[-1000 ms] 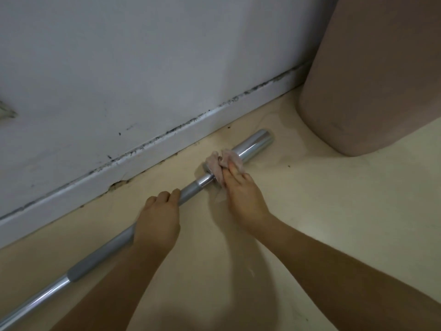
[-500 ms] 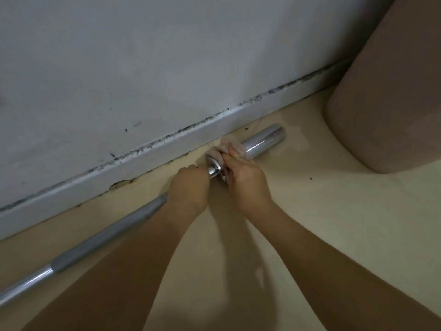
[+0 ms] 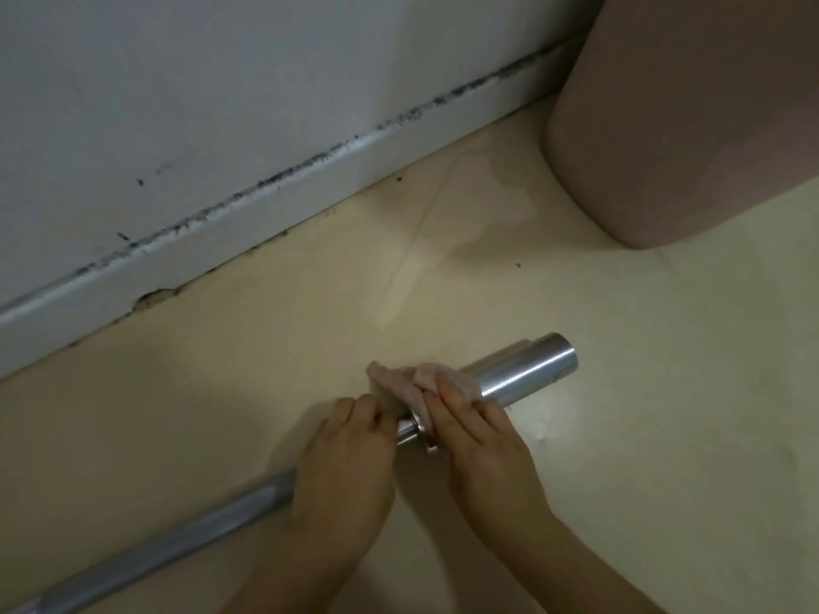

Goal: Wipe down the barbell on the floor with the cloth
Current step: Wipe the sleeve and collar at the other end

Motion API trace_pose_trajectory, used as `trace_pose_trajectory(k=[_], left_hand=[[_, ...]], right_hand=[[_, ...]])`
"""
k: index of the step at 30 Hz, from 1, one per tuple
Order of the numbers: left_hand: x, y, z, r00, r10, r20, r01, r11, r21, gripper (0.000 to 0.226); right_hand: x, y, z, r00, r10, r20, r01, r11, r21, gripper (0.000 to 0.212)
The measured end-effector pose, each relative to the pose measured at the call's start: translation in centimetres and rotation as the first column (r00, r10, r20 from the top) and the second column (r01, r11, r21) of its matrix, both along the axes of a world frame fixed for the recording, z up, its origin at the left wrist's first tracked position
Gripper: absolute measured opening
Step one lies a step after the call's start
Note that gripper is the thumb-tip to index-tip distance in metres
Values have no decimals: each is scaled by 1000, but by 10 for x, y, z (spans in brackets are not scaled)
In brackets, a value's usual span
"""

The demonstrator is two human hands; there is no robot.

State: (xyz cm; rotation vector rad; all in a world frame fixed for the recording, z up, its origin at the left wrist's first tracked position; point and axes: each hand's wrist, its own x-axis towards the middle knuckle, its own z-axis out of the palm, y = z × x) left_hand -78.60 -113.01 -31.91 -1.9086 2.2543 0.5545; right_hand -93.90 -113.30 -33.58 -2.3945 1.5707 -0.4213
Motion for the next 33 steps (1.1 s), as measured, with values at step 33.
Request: trace_pose_trajectory(k=[33], left_hand=[[-19, -31, 7, 923, 245, -297, -284, 954, -95, 52]], right_hand=[[-30, -69, -6, 975, -189, -113, 200, 975, 92, 57]])
